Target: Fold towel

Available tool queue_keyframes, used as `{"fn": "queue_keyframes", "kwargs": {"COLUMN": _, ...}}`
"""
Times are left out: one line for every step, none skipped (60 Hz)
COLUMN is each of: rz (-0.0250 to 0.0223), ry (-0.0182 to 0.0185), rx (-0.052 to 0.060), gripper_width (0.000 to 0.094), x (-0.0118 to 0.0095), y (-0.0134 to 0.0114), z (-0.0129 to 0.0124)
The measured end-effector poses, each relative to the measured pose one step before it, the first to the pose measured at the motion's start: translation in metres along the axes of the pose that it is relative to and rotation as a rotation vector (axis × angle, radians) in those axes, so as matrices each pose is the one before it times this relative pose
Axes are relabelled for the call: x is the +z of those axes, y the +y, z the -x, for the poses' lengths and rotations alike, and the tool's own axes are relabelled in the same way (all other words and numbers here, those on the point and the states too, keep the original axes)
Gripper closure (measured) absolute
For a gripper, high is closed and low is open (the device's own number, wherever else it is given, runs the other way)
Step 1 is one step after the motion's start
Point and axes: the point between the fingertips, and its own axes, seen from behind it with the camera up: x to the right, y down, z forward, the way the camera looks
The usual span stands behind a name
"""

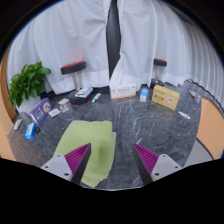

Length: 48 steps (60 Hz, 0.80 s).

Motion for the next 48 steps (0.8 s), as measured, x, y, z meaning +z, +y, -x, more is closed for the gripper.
{"fn": "queue_keyframes", "kwargs": {"rz": -0.00363, "ry": -0.00429, "rx": -0.0026, "gripper_width": 0.0088, "x": -0.00487, "y": -0.00274, "z": 0.00328}}
{"fn": "queue_keyframes", "kwargs": {"rz": -0.00516, "ry": -0.00454, "rx": -0.0027, "gripper_width": 0.0089, "x": -0.00616, "y": -0.00225, "z": 0.00295}}
{"fn": "queue_keyframes", "kwargs": {"rz": -0.00586, "ry": -0.00448, "rx": -0.0045, "gripper_width": 0.0089, "x": -0.00664, "y": -0.00200, "z": 0.00249}}
{"fn": "queue_keyframes", "kwargs": {"rz": -0.00545, "ry": -0.00376, "rx": -0.0053, "gripper_width": 0.0089, "x": -0.00659, "y": -0.00318, "z": 0.00379}}
{"fn": "queue_keyframes", "kwargs": {"rz": -0.00986, "ry": -0.00380, "rx": -0.0054, "gripper_width": 0.0087, "x": -0.00736, "y": -0.00161, "z": 0.00338}}
{"fn": "queue_keyframes", "kwargs": {"rz": -0.00875, "ry": -0.00165, "rx": -0.0074, "gripper_width": 0.0086, "x": -0.00743, "y": -0.00254, "z": 0.00358}}
{"fn": "queue_keyframes", "kwargs": {"rz": -0.00884, "ry": -0.00053, "rx": -0.0082, "gripper_width": 0.0088, "x": -0.00787, "y": -0.00273, "z": 0.00340}}
{"fn": "queue_keyframes", "kwargs": {"rz": -0.00910, "ry": 0.00085, "rx": -0.0086, "gripper_width": 0.0085, "x": -0.00819, "y": -0.00282, "z": 0.00335}}
{"fn": "queue_keyframes", "kwargs": {"rz": -0.00609, "ry": 0.00310, "rx": -0.0086, "gripper_width": 0.0087, "x": -0.00743, "y": -0.00389, "z": 0.00396}}
{"fn": "queue_keyframes", "kwargs": {"rz": -0.00910, "ry": 0.00269, "rx": -0.0072, "gripper_width": 0.0091, "x": -0.00930, "y": -0.00247, "z": 0.00292}}
{"fn": "queue_keyframes", "kwargs": {"rz": -0.00859, "ry": 0.00293, "rx": -0.0073, "gripper_width": 0.0087, "x": -0.00904, "y": -0.00228, "z": 0.00319}}
{"fn": "queue_keyframes", "kwargs": {"rz": -0.00890, "ry": 0.00133, "rx": -0.0064, "gripper_width": 0.0086, "x": -0.00904, "y": -0.00234, "z": 0.00369}}
{"fn": "queue_keyframes", "kwargs": {"rz": -0.00905, "ry": 0.00069, "rx": -0.0054, "gripper_width": 0.0088, "x": -0.00928, "y": -0.00233, "z": 0.00367}}
{"fn": "queue_keyframes", "kwargs": {"rz": -0.00921, "ry": 0.00053, "rx": -0.0041, "gripper_width": 0.0087, "x": -0.00949, "y": -0.00232, "z": 0.00383}}
{"fn": "queue_keyframes", "kwargs": {"rz": -0.00871, "ry": 0.00083, "rx": -0.0030, "gripper_width": 0.0086, "x": -0.00951, "y": -0.00229, "z": 0.00391}}
{"fn": "queue_keyframes", "kwargs": {"rz": -0.00805, "ry": 0.00129, "rx": -0.0025, "gripper_width": 0.0084, "x": -0.00899, "y": -0.00213, "z": 0.00384}}
{"fn": "queue_keyframes", "kwargs": {"rz": -0.00782, "ry": 0.00045, "rx": -0.0012, "gripper_width": 0.0086, "x": -0.00948, "y": -0.00162, "z": 0.00393}}
{"fn": "queue_keyframes", "kwargs": {"rz": -0.00672, "ry": 0.00028, "rx": -0.0023, "gripper_width": 0.0085, "x": -0.00950, "y": -0.00184, "z": 0.00341}}
{"fn": "queue_keyframes", "kwargs": {"rz": -0.00611, "ry": 0.00341, "rx": -0.0013, "gripper_width": 0.0086, "x": -0.01054, "y": -0.00140, "z": 0.00400}}
{"fn": "queue_keyframes", "kwargs": {"rz": -0.00640, "ry": 0.00396, "rx": -0.0017, "gripper_width": 0.0086, "x": -0.00976, "y": -0.00128, "z": 0.00296}}
{"fn": "queue_keyframes", "kwargs": {"rz": -0.00627, "ry": 0.00436, "rx": -0.0012, "gripper_width": 0.0086, "x": -0.00993, "y": -0.00094, "z": 0.00283}}
{"fn": "queue_keyframes", "kwargs": {"rz": -0.00564, "ry": 0.00397, "rx": -0.0016, "gripper_width": 0.0086, "x": -0.01007, "y": -0.00057, "z": 0.00288}}
{"fn": "queue_keyframes", "kwargs": {"rz": -0.00495, "ry": 0.00319, "rx": -0.0025, "gripper_width": 0.0087, "x": -0.00967, "y": -0.00009, "z": 0.00306}}
{"fn": "queue_keyframes", "kwargs": {"rz": -0.00520, "ry": 0.00315, "rx": -0.0027, "gripper_width": 0.0088, "x": -0.00960, "y": 0.00016, "z": 0.00302}}
{"fn": "queue_keyframes", "kwargs": {"rz": -0.00611, "ry": 0.00436, "rx": -0.0035, "gripper_width": 0.0087, "x": -0.00984, "y": 0.00075, "z": 0.00370}}
{"fn": "queue_keyframes", "kwargs": {"rz": -0.00365, "ry": 0.00345, "rx": -0.0023, "gripper_width": 0.0089, "x": -0.00896, "y": 0.00084, "z": 0.00258}}
{"fn": "queue_keyframes", "kwargs": {"rz": -0.00272, "ry": 0.00389, "rx": -0.0018, "gripper_width": 0.0089, "x": -0.00861, "y": 0.00090, "z": 0.00254}}
{"fn": "queue_keyframes", "kwargs": {"rz": -0.00167, "ry": 0.00410, "rx": -0.0019, "gripper_width": 0.0092, "x": -0.00861, "y": 0.00133, "z": 0.00254}}
{"fn": "queue_keyframes", "kwargs": {"rz": -0.00130, "ry": 0.00409, "rx": -0.0021, "gripper_width": 0.0089, "x": -0.00843, "y": 0.00139, "z": 0.00246}}
{"fn": "queue_keyframes", "kwargs": {"rz": -0.00146, "ry": 0.00304, "rx": -0.0025, "gripper_width": 0.0092, "x": -0.00839, "y": 0.00153, "z": 0.00258}}
{"fn": "queue_keyframes", "kwargs": {"rz": -0.00087, "ry": 0.00214, "rx": -0.0027, "gripper_width": 0.0090, "x": -0.00824, "y": 0.00193, "z": 0.00301}}
{"fn": "queue_keyframes", "kwargs": {"rz": -0.00040, "ry": 0.00193, "rx": -0.0026, "gripper_width": 0.0086, "x": -0.00813, "y": 0.00195, "z": 0.00301}}
{"fn": "queue_keyframes", "kwargs": {"rz": 0.00018, "ry": 0.00196, "rx": -0.0018, "gripper_width": 0.0086, "x": -0.00771, "y": 0.00201, "z": 0.00262}}
{"fn": "queue_keyframes", "kwargs": {"rz": -0.00040, "ry": 0.00282, "rx": -0.0019, "gripper_width": 0.0086, "x": -0.00767, "y": 0.00179, "z": 0.00241}}
{"fn": "queue_keyframes", "kwargs": {"rz": -0.00146, "ry": 0.00239, "rx": -0.0024, "gripper_width": 0.0085, "x": -0.00808, "y": 0.00216, "z": 0.00189}}
{"fn": "queue_keyframes", "kwargs": {"rz": -0.00067, "ry": 0.00130, "rx": -0.0019, "gripper_width": 0.0087, "x": -0.00710, "y": 0.00132, "z": 0.00233}}
{"fn": "queue_keyframes", "kwargs": {"rz": 0.00072, "ry": -0.00003, "rx": -0.0006, "gripper_width": 0.0085, "x": -0.00672, "y": 0.00130, "z": 0.00274}}
{"fn": "queue_keyframes", "kwargs": {"rz": 0.00118, "ry": -0.00225, "rx": 0.0008, "gripper_width": 0.0088, "x": -0.00680, "y": 0.00218, "z": 0.00260}}
{"fn": "queue_keyframes", "kwargs": {"rz": 0.00145, "ry": -0.00226, "rx": 0.0023, "gripper_width": 0.0086, "x": -0.00610, "y": 0.00170, "z": 0.00305}}
{"fn": "queue_keyframes", "kwargs": {"rz": 0.00054, "ry": -0.00168, "rx": 0.0013, "gripper_width": 0.0087, "x": -0.00565, "y": 0.00129, "z": 0.00261}}
{"fn": "queue_keyframes", "kwargs": {"rz": 0.00037, "ry": -0.00015, "rx": 0.0001, "gripper_width": 0.0087, "x": -0.00521, "y": 0.00145, "z": 0.00202}}
{"fn": "queue_keyframes", "kwargs": {"rz": 0.00044, "ry": 0.00165, "rx": -0.0014, "gripper_width": 0.0086, "x": -0.00488, "y": 0.00105, "z": 0.00176}}
{"fn": "queue_keyframes", "kwargs": {"rz": 0.00105, "ry": 0.00199, "rx": -0.0004, "gripper_width": 0.0085, "x": -0.00430, "y": 0.00105, "z": 0.00118}}
{"fn": "queue_keyframes", "kwargs": {"rz": 0.00013, "ry": 0.00272, "rx": 0.0004, "gripper_width": 0.0085, "x": -0.00392, "y": 0.00098, "z": 0.00102}}
{"fn": "queue_keyframes", "kwargs": {"rz": -0.00270, "ry": 0.00282, "rx": -0.0003, "gripper_width": 0.0085, "x": -0.00373, "y": 0.00100, "z": 0.00106}}
{"fn": "queue_keyframes", "kwargs": {"rz": -0.00479, "ry": 0.00352, "rx": -0.0010, "gripper_width": 0.0084, "x": -0.00329, "y": -0.00022, "z": 0.00066}}
{"fn": "queue_keyframes", "kwargs": {"rz": -0.00455, "ry": 0.00136, "rx": -0.0013, "gripper_width": 0.0085, "x": -0.00323, "y": -0.00019, "z": 0.00121}}
{"fn": "queue_keyframes", "kwargs": {"rz": -0.00261, "ry": 0.00131, "rx": -0.0015, "gripper_width": 0.0084, "x": -0.00238, "y": -0.00062, "z": 0.00070}}
